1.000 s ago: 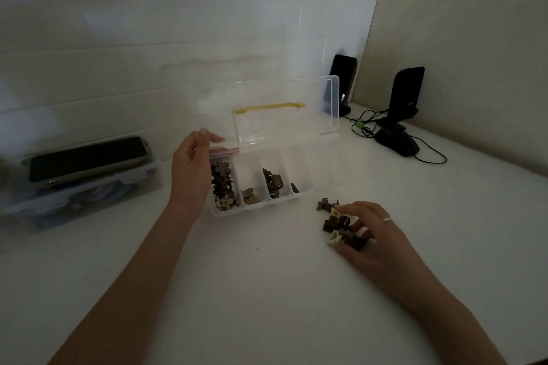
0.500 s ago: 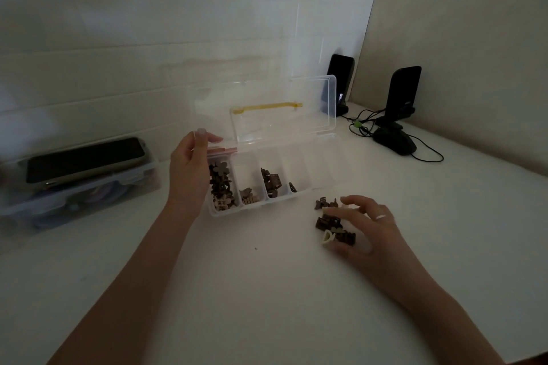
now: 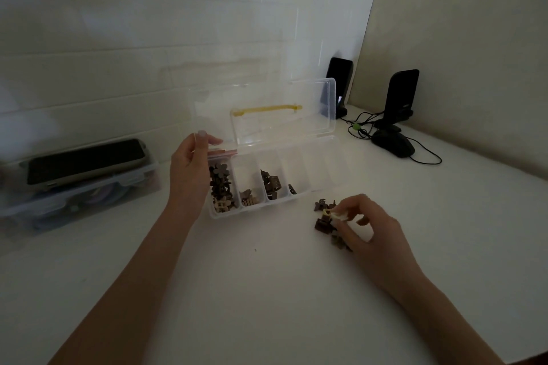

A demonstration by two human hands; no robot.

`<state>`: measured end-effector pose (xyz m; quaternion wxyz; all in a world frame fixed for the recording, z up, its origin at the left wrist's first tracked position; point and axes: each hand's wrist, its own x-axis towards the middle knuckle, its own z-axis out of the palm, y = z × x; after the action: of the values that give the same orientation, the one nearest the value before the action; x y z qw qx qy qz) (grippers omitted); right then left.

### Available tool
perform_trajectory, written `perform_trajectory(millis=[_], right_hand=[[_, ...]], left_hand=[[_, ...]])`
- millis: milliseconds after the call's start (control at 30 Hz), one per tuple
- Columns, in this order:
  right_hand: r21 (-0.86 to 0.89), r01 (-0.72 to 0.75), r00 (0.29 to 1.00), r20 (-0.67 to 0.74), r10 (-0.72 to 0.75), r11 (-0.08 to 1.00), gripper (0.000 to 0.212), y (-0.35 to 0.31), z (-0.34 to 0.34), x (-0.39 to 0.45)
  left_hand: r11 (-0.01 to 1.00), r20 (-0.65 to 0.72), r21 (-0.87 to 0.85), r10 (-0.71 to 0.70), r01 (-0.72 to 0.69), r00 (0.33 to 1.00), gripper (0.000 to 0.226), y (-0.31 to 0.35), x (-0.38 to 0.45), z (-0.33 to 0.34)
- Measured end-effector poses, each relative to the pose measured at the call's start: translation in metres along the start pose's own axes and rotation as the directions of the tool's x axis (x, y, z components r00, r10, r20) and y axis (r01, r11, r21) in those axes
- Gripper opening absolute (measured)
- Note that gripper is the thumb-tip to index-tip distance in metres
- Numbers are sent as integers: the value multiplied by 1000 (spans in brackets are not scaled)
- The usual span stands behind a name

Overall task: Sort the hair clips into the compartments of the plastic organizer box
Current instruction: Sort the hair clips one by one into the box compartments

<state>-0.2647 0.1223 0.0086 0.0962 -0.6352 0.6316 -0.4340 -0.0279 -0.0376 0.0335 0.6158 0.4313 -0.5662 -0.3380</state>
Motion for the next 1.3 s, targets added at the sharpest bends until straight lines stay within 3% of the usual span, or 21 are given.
perform_trajectory(millis=[233, 500, 633, 833, 1100, 1300], right_hand=[[-68, 66, 987, 153, -55, 995, 30, -4, 0, 21], [178, 151, 984, 63, -164, 972, 19, -49, 26, 50], [188, 203, 977, 19, -211, 961, 18, -57, 45, 56], [430, 13, 998, 47, -37, 903, 42, -45, 47, 53], [299, 126, 992, -18, -127, 946, 34, -43, 47, 48], [248, 44, 982, -187, 3, 968, 21, -29, 29, 55]], left_hand=[[1000, -3, 9, 21, -21, 1000, 34, 4, -2, 1], [998, 15, -43, 57, -56, 998, 33, 12, -5, 4], [996, 15, -67, 53, -51, 999, 32, 17, -8, 7], [998, -1, -30, 56, -56, 998, 33, 15, -7, 5], [998, -4, -31, 59, -59, 998, 34, 11, -4, 4], [998, -3, -4, 61, -61, 998, 34, 4, -2, 2]])
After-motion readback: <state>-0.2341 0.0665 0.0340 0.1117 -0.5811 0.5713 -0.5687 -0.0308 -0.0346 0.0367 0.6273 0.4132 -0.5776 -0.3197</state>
